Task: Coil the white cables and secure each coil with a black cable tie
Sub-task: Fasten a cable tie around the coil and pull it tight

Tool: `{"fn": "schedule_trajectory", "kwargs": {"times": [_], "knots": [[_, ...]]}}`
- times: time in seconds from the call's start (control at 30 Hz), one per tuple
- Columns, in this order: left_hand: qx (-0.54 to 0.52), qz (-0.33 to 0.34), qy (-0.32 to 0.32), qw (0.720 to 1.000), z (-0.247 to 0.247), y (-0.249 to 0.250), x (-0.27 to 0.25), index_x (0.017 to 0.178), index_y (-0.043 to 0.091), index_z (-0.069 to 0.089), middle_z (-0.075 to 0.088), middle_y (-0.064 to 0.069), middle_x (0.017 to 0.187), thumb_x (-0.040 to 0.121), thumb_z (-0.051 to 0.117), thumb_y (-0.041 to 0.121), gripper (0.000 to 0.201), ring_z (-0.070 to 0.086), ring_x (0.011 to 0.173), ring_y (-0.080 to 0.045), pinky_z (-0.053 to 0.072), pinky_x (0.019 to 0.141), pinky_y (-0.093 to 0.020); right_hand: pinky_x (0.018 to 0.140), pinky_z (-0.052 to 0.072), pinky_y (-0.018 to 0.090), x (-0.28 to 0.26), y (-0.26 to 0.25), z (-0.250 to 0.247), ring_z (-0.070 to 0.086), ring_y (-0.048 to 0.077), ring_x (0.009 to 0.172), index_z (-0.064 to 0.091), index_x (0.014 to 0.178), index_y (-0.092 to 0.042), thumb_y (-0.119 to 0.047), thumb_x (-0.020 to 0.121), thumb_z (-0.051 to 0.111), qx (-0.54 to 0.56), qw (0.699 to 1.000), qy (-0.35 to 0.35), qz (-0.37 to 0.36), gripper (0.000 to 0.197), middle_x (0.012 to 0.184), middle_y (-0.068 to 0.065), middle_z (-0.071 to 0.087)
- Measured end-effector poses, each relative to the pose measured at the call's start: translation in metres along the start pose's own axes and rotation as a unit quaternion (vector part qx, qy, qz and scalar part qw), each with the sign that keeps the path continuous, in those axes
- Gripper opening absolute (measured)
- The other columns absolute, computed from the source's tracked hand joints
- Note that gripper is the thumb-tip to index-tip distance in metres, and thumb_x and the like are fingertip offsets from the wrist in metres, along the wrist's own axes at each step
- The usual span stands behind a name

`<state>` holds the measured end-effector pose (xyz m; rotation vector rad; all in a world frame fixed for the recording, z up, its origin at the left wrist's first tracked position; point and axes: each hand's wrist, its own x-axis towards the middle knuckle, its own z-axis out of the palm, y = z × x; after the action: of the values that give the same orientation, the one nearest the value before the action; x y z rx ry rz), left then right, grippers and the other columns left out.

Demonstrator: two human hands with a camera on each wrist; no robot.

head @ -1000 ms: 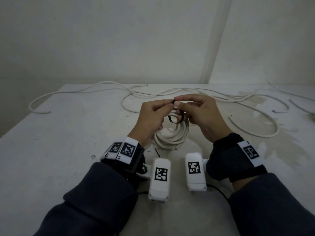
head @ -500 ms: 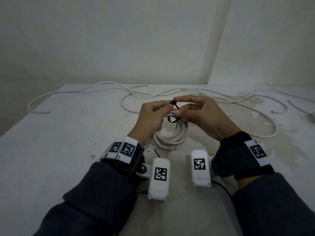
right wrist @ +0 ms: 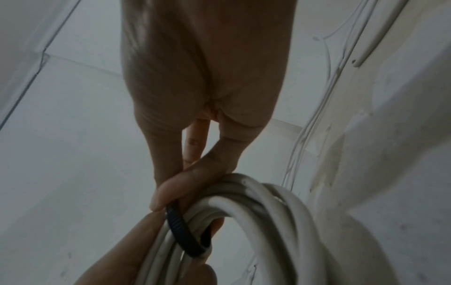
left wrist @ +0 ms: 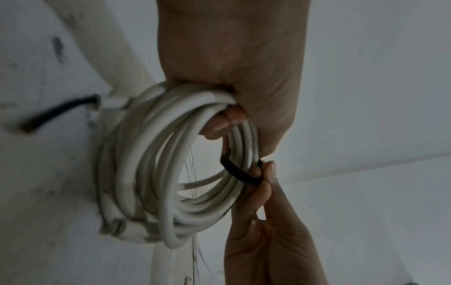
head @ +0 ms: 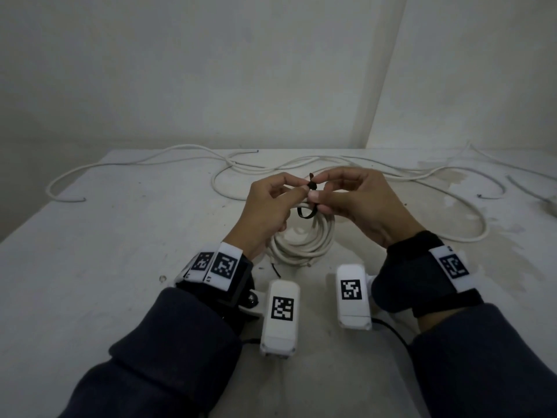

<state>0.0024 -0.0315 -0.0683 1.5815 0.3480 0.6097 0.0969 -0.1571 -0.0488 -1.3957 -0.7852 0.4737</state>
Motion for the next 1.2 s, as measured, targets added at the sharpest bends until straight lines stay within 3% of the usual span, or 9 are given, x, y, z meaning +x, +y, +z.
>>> {"fn": "schedule_trajectory", "kwargs": {"times": [0.13,0.2,0.33,0.47,0.53,0.6,0.8,1.07,1.2], "knots": [[0.0,0.002,0.0,1.0,0.0,0.0,0.0,0.078,0.019,0.066,0.056,-0.013,0.071,0.089,0.062,0.011,0.014,0.032,0.038,-0.008,0.027,0.041,-0.021,0.059,0.054,0.017,-0.001,-0.003,0.004,0.07,0.015,0.063,0.072,0.086,-0.006,-0.001,0.077,0.074,0.001,1.0,0.019,-0.002,0.011,0.075,0.012,0.069],[-0.013,-0.01,0.006,1.0,-0.001,-0.001,0.0,0.079,0.017,0.066,0.054,-0.012,0.07,0.09,0.062,0.012,0.012,0.031,0.038,-0.009,0.026,0.04,-0.021,0.061,0.054,0.018,-0.002,-0.006,0.004,0.071,0.013,0.067,0.074,0.089,-0.011,-0.006,0.077,0.076,-0.019,1.0,0.007,0.003,0.014,0.076,0.008,0.074],[-0.035,-0.032,0.009,0.999,-0.003,-0.002,0.0,0.082,0.015,0.065,0.058,0.006,0.053,0.09,0.061,0.012,0.009,0.03,0.04,-0.01,0.027,0.038,-0.02,0.066,0.046,0.016,-0.002,-0.009,-0.001,0.061,0.0,0.064,0.075,0.097,-0.024,-0.017,0.065,0.087,-0.162,0.987,0.002,-0.019,0.034,0.072,0.0,0.069],[-0.049,-0.04,0.006,0.998,-0.004,-0.001,0.0,0.082,0.016,0.065,0.053,0.008,0.05,0.091,0.062,0.013,0.01,0.029,0.04,-0.011,0.026,0.039,-0.02,0.072,0.045,0.012,0.0,-0.004,-0.001,0.057,-0.006,0.074,0.072,0.093,-0.033,-0.017,0.059,0.089,-0.191,0.981,-0.004,-0.038,0.042,0.084,-0.012,0.066],[-0.053,-0.04,0.004,0.998,-0.004,-0.001,0.0,0.08,0.016,0.064,0.052,0.006,0.051,0.091,0.061,0.012,0.012,0.028,0.04,-0.011,0.025,0.039,-0.02,0.082,0.052,0.022,0.0,-0.001,-0.001,0.066,0.004,0.092,0.072,0.095,-0.025,-0.01,0.06,0.087,-0.147,0.988,-0.015,-0.036,0.042,0.098,-0.003,0.071],[-0.057,-0.041,0.001,0.998,-0.004,0.0,0.0,0.079,0.017,0.064,0.053,0.004,0.053,0.091,0.061,0.011,0.013,0.028,0.04,-0.011,0.024,0.039,-0.02,0.083,0.055,0.029,0.0,0.001,-0.001,0.069,0.016,0.094,0.071,0.099,-0.012,-0.001,0.061,0.085,-0.1,0.994,-0.016,-0.038,0.043,0.102,0.005,0.072],[-0.052,-0.036,-0.01,0.998,-0.002,0.0,0.001,0.078,0.016,0.065,0.052,0.005,0.051,0.091,0.059,0.01,0.015,0.028,0.038,-0.009,0.024,0.038,-0.018,0.074,0.054,0.028,0.003,0.008,0.002,0.066,0.014,0.074,0.068,0.089,-0.008,0.006,0.063,0.082,-0.066,0.996,0.009,-0.058,0.032,0.089,0.005,0.068],[-0.07,-0.053,-0.022,0.996,-0.001,-0.001,0.0,0.077,0.016,0.065,0.047,0.005,0.054,0.094,0.056,0.012,0.019,0.028,0.037,-0.007,0.024,0.038,-0.017,0.073,0.056,0.029,0.003,0.009,0.003,0.067,0.02,0.071,0.07,0.076,-0.01,0.007,0.067,0.079,-0.067,0.994,0.013,-0.089,0.022,0.078,0.006,0.071],[-0.065,-0.05,-0.037,0.996,-0.001,-0.001,-0.001,0.074,0.017,0.065,0.043,0.007,0.053,0.095,0.058,0.021,0.022,0.028,0.039,-0.006,0.024,0.038,-0.017,0.06,0.047,0.016,0.004,0.011,0.003,0.059,0.004,0.055,0.069,0.073,-0.009,0.009,0.07,0.076,-0.07,0.993,0.003,-0.095,0.02,0.058,-0.008,0.067]]}}
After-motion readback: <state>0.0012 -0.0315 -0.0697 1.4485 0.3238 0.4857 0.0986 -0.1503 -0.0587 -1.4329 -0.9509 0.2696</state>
